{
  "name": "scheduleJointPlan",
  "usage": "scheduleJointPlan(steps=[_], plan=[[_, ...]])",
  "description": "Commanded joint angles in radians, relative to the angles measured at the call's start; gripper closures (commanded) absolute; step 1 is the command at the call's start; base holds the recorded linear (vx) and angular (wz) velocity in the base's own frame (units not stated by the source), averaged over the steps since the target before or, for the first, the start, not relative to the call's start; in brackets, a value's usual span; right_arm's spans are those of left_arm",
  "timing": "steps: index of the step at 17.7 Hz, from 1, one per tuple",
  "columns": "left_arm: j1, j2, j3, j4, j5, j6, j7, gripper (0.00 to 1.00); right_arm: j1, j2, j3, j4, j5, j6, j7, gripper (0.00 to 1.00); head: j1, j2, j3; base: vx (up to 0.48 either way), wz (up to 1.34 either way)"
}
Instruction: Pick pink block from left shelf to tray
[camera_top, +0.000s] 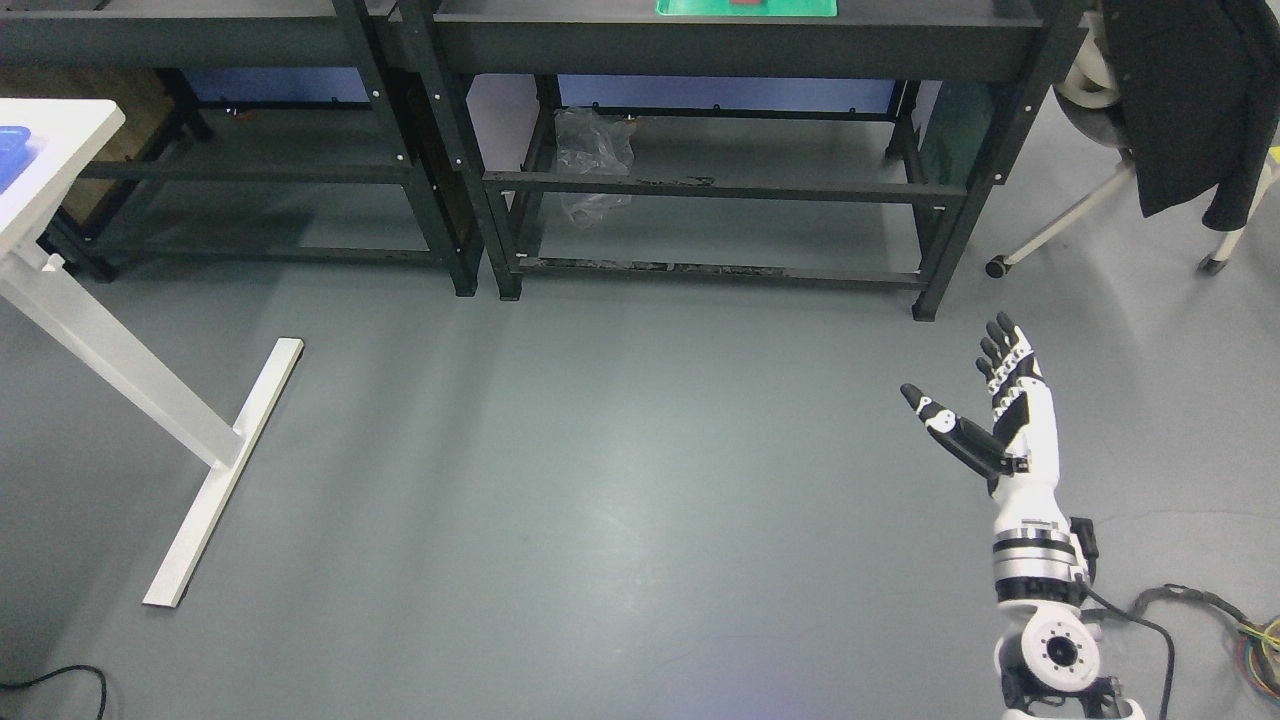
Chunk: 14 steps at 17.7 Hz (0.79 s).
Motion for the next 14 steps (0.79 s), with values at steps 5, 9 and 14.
scheduleJointPlan(steps=[5, 9, 14], plan=[[-0.029, 0.017, 0.0, -0.017, 0.0, 0.0, 0.001, 0.0, -0.01, -0.017, -0.004, -0.017, 0.635, 0.002, -0.113, 0.01, 0.0, 0.0, 0.0, 0.123, 0.01], [-0.029, 0.017, 0.0, -0.017, 0.0, 0.0, 0.001, 0.0, -0.017, -0.017, -0.004, -0.054, 0.911, -0.003, -0.119, 0.01, 0.0, 0.0, 0.0, 0.21, 0.02], [-0.029, 0.017, 0.0, -0.017, 0.0, 0.0, 0.001, 0.0, -0.015, -0.032, -0.013, -0.052, 0.947, 0.014, -0.119, 0.01, 0.0, 0.0, 0.0, 0.238, 0.04]])
